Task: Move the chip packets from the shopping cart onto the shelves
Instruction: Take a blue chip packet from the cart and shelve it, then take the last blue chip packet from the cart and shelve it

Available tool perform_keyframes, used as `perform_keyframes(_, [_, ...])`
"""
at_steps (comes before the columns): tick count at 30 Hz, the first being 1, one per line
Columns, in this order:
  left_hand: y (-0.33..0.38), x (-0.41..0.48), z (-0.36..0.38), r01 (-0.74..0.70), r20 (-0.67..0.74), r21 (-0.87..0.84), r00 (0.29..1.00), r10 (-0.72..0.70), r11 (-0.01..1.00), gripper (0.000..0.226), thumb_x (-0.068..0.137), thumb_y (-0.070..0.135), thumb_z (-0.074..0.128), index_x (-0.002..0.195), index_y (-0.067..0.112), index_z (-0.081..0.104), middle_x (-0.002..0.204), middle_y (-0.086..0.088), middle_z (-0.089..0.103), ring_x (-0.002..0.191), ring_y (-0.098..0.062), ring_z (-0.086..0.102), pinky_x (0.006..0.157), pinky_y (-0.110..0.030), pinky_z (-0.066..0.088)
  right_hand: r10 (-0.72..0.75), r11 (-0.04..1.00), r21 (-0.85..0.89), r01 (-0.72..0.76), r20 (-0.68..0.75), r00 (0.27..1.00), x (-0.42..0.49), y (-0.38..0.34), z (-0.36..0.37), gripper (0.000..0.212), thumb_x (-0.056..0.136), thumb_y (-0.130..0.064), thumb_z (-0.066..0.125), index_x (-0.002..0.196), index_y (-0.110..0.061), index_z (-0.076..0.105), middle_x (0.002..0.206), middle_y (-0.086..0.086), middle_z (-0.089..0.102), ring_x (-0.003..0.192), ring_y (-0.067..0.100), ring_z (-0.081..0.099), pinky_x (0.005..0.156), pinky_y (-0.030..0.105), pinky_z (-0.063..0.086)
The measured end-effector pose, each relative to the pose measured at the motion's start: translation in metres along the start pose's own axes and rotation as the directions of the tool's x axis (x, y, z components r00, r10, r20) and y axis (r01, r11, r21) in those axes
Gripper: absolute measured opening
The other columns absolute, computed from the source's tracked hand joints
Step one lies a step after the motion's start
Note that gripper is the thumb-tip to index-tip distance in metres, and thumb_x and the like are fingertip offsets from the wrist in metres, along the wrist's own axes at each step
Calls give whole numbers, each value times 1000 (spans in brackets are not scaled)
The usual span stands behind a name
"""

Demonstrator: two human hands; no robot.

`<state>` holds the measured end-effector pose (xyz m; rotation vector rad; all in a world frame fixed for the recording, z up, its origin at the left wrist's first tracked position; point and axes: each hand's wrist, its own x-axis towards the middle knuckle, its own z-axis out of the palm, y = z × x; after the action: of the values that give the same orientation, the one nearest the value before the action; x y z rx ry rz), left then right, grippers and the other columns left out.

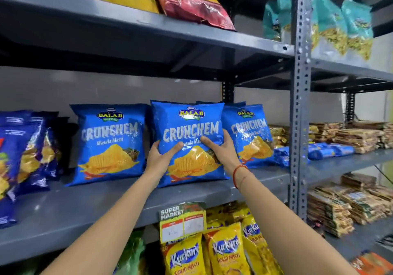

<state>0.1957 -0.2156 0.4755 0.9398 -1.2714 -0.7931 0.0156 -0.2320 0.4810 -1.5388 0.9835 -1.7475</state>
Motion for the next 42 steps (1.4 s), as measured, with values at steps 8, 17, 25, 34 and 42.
perform_keyframes(8, [-9, -2, -2, 40, -95, 260, 995, -15, 965, 85, 73, 51, 69, 140, 16, 30, 146, -6, 37, 130, -26, 39, 102, -41, 37, -7, 977, -211, -21, -132, 991, -12, 13, -2, 64, 79, -43, 70, 130, -18, 42, 101, -4, 57, 97, 15, 54, 90, 29, 43])
perform_keyframes(17, [-15, -106, 42, -572, 143, 340, 816, 560, 746, 32, 82, 37, 60, 111, 24, 57, 108, 6, 57, 97, -2, 53, 82, -22, 46, -89, 970, -243, 2, -347, 934, -124, 28, -72, 35, 83, -33, 68, 113, -24, 53, 103, 2, 64, 88, 4, 61, 72, 8, 46])
perform_keyframes(25, [-138, -207, 145, -448, 698, 231, 695, 173, 864, 18, 79, 22, 64, 94, 14, 68, 92, -5, 69, 83, -12, 61, 72, -12, 42, 112, 904, -244, -352, -658, 744, -271, 113, -183, 27, 84, -30, 68, 105, -20, 54, 95, 4, 64, 86, 14, 61, 81, 28, 50])
perform_keyframes(34, [-292, -332, 230, -242, 882, 428, 321, -345, 871, 27, 79, 12, 68, 101, -4, 66, 102, -21, 69, 92, -25, 63, 75, -19, 38, 461, 550, 83, -831, -860, 220, -478, 224, -292, 35, 81, -16, 70, 109, -5, 53, 92, 20, 62, 69, 21, 59, 67, 26, 49])
perform_keyframes(42, [-401, -417, 260, -288, 756, 633, 28, -654, 719, 34, 81, 15, 68, 107, -6, 63, 108, -26, 67, 100, -35, 62, 85, -38, 48, 597, 299, 450, -841, -776, -204, -607, 279, -312, 24, 78, -22, 75, 76, -14, 52, 66, -5, 44, 65, 15, 45, 61, 30, 40])
